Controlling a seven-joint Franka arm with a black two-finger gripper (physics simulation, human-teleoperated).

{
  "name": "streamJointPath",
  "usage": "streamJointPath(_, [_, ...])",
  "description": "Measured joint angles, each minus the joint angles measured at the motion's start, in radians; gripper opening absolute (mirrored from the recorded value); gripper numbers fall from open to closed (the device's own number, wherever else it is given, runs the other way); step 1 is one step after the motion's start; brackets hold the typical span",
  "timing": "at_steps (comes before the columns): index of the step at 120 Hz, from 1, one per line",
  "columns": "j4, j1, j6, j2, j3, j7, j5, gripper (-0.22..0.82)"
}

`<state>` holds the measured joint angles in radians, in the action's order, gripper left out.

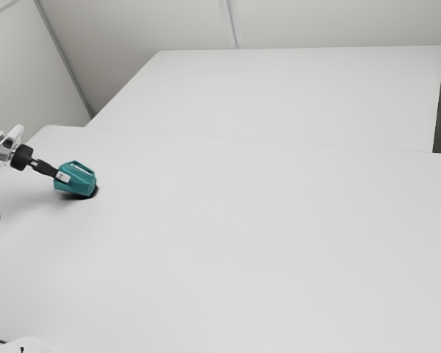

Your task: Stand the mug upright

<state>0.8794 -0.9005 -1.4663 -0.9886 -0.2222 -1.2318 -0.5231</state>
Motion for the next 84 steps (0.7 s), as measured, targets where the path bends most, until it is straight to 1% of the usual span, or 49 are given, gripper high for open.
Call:
streamJointPath(12, [0.0,-0.003,0.009,0.004,-0.007,-0.002,-0.001,-0.08])
streamJointPath(28, [0.002,-0.003,0.015,0.008,-0.007,-0.004,-0.002,-0.13])
streamJointPath(61, [0.019,0.006,-0.01,0.069,-0.004,-0.005,0.013,-0.17])
streamJointPath(84, [0.046,0.005,-0.043,0.104,-0.038,-0.007,0.054,-0.18])
